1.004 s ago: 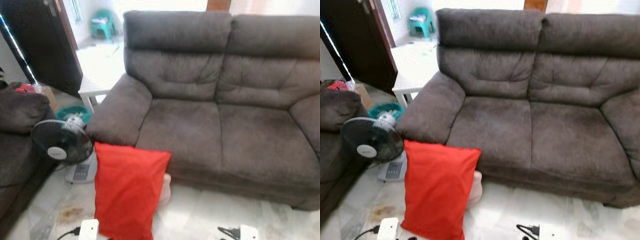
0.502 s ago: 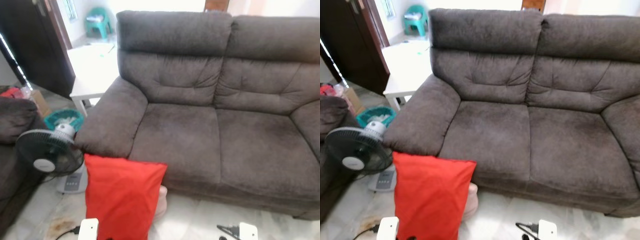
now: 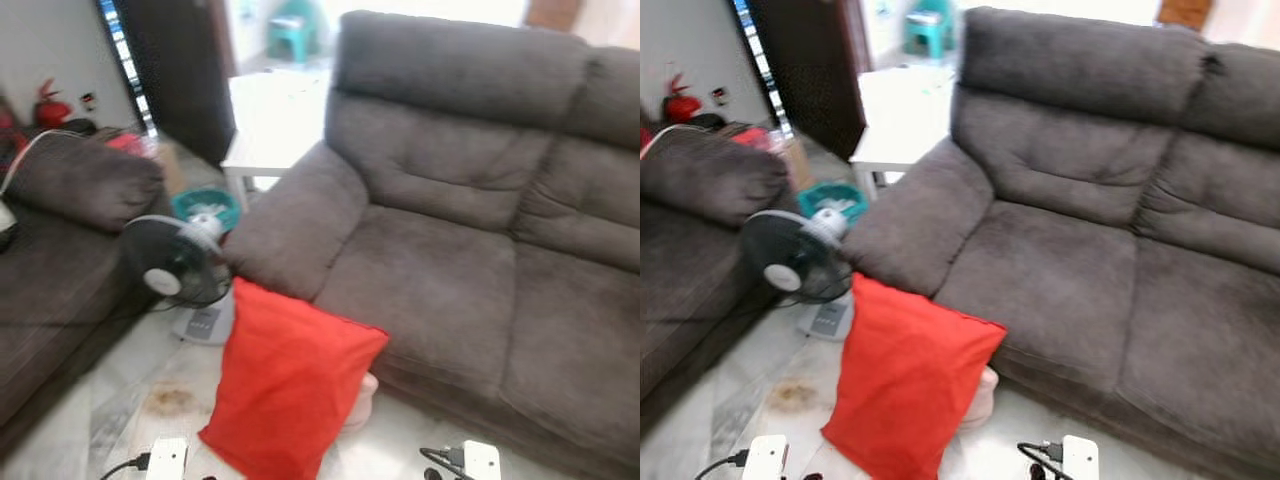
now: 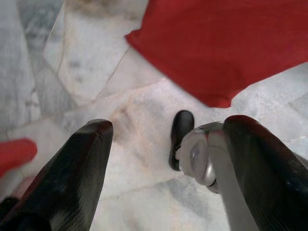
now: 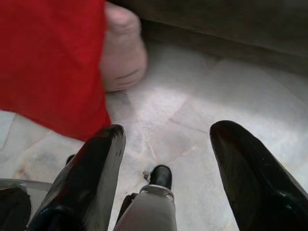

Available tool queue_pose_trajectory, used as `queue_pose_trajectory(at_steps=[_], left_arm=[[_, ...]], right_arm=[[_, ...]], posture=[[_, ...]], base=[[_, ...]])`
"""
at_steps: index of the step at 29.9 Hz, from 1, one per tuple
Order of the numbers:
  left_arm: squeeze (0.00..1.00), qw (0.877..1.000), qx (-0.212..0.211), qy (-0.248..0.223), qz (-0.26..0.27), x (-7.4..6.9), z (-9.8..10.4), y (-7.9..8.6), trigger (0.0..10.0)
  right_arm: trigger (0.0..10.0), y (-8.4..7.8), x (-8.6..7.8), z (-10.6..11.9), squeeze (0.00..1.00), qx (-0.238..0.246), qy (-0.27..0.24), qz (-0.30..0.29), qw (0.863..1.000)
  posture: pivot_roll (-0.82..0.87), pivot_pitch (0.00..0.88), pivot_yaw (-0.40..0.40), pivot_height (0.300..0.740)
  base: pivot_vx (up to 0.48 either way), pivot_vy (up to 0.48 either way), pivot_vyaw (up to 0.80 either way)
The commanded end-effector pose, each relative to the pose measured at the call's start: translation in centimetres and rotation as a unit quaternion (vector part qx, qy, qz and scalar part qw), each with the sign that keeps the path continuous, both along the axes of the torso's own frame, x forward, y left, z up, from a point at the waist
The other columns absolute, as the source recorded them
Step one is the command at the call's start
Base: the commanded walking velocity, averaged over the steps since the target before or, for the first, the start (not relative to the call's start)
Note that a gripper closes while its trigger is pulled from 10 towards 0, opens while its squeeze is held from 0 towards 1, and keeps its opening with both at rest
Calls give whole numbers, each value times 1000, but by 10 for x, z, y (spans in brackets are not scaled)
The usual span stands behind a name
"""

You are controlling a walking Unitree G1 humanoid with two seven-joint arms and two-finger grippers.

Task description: Move the pillow to the sofa from floor

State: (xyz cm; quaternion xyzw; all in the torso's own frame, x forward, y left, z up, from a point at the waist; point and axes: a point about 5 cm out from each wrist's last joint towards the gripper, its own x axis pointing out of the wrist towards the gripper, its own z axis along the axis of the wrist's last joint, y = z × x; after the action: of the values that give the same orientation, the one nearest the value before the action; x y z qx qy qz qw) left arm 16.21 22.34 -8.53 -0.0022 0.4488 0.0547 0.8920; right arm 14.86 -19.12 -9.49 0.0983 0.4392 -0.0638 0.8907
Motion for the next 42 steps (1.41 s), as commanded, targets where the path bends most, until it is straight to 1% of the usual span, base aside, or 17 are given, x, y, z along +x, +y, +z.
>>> queue_pose_trajectory(at_steps=[1, 33, 36, 42], left_arm=[[0, 1000, -1, 10, -2, -4, -3, -3, 10000], [0, 1000, 0, 7, -1, -3, -2, -3, 10000], [0, 1000, 2, 9, -6, -3, -2, -3, 10000], [0, 1000, -1, 9, -1, -3, -2, -3, 10000]], right_arm=[[10000, -3, -3, -1, 0, -5, 4, 0, 1000], [10000, -4, -2, 0, 0, -4, 3, 1, 1000], [10000, -3, -2, 0, 0, 1, 2, -11, 1000], [10000, -3, -3, -1, 0, 4, 2, -15, 1000]], posture=[[35, 0, -22, 740], [37, 0, -24, 740], [38, 0, -24, 740], [37, 0, -22, 740]], base=[[0, 0, 800], [0, 0, 800], [0, 0, 0], [0, 0, 0]])
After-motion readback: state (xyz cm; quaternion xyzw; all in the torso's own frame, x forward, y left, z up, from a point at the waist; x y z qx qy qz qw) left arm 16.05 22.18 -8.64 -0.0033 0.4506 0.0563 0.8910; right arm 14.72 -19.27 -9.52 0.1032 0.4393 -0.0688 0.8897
